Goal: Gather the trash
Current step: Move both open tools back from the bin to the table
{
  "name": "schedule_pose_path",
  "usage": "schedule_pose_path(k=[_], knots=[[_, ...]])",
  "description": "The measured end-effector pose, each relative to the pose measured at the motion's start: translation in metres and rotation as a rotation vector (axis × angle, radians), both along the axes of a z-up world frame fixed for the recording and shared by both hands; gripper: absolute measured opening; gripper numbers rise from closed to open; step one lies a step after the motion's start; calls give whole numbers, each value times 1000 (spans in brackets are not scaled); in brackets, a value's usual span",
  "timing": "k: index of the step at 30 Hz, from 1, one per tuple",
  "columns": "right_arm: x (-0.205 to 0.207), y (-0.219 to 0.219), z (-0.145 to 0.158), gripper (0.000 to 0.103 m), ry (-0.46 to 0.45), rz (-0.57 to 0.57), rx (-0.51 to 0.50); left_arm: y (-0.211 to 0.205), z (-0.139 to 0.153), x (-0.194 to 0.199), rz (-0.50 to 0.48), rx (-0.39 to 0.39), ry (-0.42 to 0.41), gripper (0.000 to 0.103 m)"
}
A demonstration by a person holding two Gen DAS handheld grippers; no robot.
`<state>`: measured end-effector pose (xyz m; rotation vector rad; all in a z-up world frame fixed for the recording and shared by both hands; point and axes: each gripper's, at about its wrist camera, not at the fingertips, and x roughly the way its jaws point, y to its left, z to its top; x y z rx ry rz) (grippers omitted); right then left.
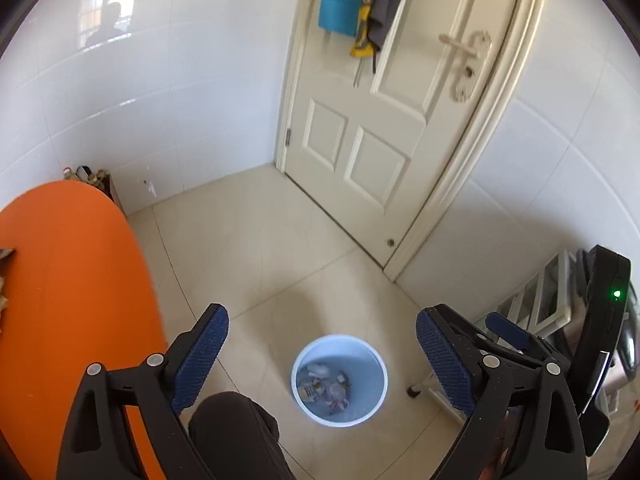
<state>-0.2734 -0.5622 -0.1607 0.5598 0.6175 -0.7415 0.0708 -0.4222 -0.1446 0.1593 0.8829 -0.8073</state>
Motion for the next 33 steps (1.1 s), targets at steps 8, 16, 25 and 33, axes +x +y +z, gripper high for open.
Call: schedule_pose_path(k=[8, 16, 25, 33], knots=[[28, 56, 54, 103, -38, 80, -103, 102, 61, -17, 64, -107, -81, 100], [68, 113, 94, 103, -74, 202, -188, 214, 108, -39, 172, -198, -121, 102], [116, 184, 121, 103, -106, 343, -272, 310, 137, -71, 336, -212, -236, 102], [155, 243, 129, 103, -126, 476, -299, 354, 138, -111, 457, -171, -317, 102]])
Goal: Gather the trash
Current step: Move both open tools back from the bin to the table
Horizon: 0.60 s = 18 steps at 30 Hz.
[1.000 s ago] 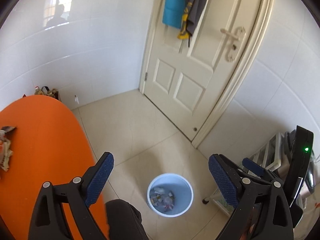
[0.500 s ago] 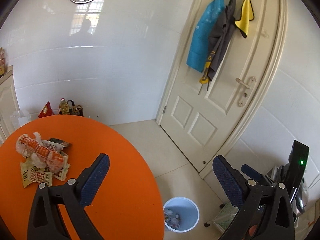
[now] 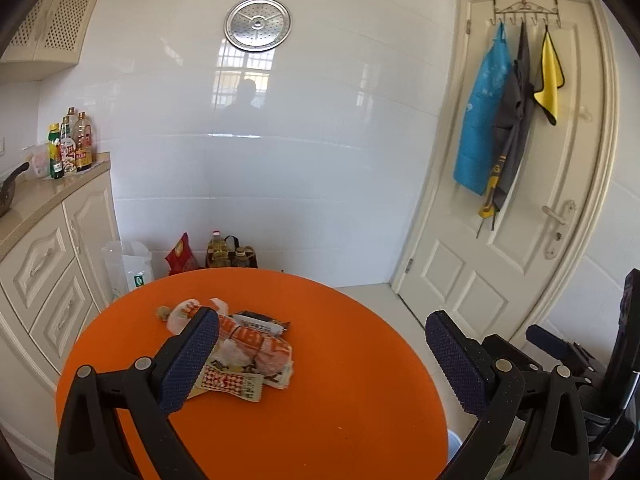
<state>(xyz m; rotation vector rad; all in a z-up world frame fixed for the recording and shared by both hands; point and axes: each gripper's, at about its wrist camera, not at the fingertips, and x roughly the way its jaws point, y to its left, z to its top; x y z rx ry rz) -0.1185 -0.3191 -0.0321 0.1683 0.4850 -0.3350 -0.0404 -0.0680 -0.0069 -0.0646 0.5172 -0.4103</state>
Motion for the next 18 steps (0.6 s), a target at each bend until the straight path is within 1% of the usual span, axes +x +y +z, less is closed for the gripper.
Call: schedule_pose_path(k=[4, 9, 12, 15, 18], knots=[[16, 29, 7, 103, -13, 66, -17, 15, -5, -20, 66, 25, -25, 102], [37, 65, 13, 103, -9, 141, -48, 25, -6, -36, 140, 60, -26, 102], [56, 79, 13, 103, 20, 172, -66, 33, -4, -40, 179, 90, -19, 102], [78, 90, 5, 103, 73, 211, -76, 43, -8, -40, 209, 92, 11, 102], [109, 99, -10, 103, 144, 240, -97, 43, -6, -24, 225, 92, 44, 102]])
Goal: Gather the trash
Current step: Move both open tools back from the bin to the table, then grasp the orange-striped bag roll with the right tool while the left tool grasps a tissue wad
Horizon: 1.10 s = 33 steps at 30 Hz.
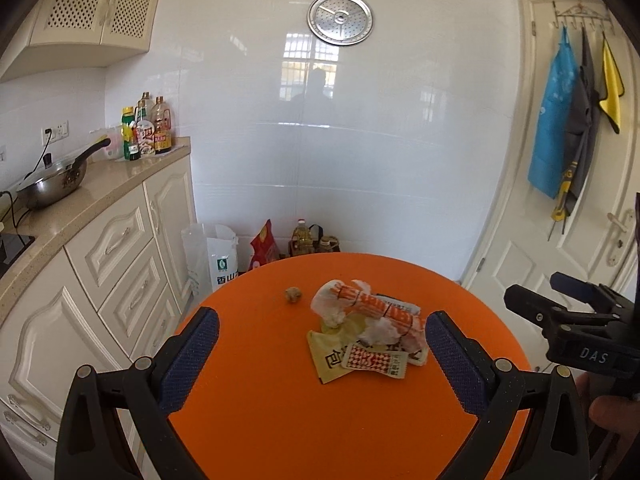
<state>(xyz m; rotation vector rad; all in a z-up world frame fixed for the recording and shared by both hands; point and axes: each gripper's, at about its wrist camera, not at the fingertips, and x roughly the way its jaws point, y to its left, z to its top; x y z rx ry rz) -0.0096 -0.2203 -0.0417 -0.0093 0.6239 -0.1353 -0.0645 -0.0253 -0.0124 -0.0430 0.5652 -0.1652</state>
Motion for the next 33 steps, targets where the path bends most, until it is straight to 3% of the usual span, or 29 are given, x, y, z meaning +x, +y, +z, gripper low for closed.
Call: schedule_pose_path(k=[5, 13, 17, 22, 24, 33], knots=[[48, 13, -32, 103, 116, 35, -9, 6, -8, 31, -8, -3, 68, 102], [107, 24, -79, 101, 258, 40, -6, 18, -26, 117, -52, -41, 202, 102], [140, 35, -92, 89, 317, 77, 6, 17, -29, 153, -79, -41, 246, 102], [172, 43, -132, 67, 451, 103, -50, 13, -38, 182, -89, -51, 281, 102], [172, 41, -137, 50, 458, 84, -109, 8, -43, 188, -84, -57, 290, 102], [119, -11, -113, 44, 379, 96, 137, -28, -57, 186, -86, -53, 280, 102]])
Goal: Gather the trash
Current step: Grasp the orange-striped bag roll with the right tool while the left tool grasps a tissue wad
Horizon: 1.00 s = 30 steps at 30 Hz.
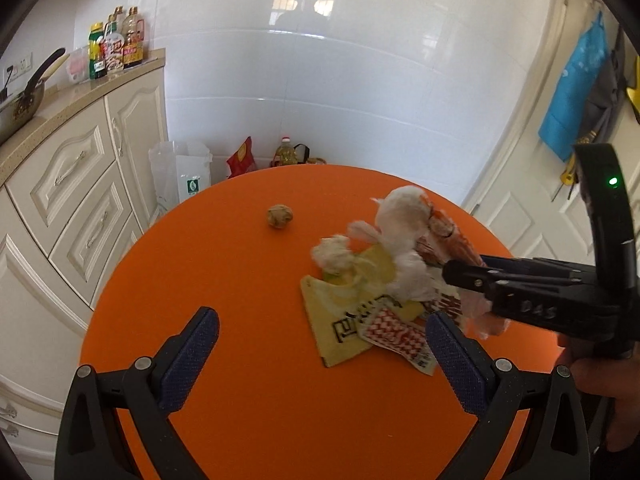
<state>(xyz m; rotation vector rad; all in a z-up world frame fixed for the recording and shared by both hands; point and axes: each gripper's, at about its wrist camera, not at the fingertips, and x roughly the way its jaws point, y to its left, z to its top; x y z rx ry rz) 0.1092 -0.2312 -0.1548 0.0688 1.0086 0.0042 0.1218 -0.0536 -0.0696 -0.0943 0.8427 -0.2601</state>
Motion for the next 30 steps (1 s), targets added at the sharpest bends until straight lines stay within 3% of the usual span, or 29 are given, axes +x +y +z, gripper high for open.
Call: schedule_pose_path(k=[8, 16, 20, 30], knots=[[-54, -64, 3, 44, -40, -89, 216, -57, -13, -13, -62, 70, 6, 102], [-83, -86, -1, 44, -64, -126, 277, -106, -40, 0, -55, 176, 27, 102], [-87, -87, 2, 44, -81, -128, 269, -98, -46, 17, -12, 138, 46, 100], [-85, -84, -2, 44, -74, -138, 258, -48, -52, 69, 129, 159, 14, 102]])
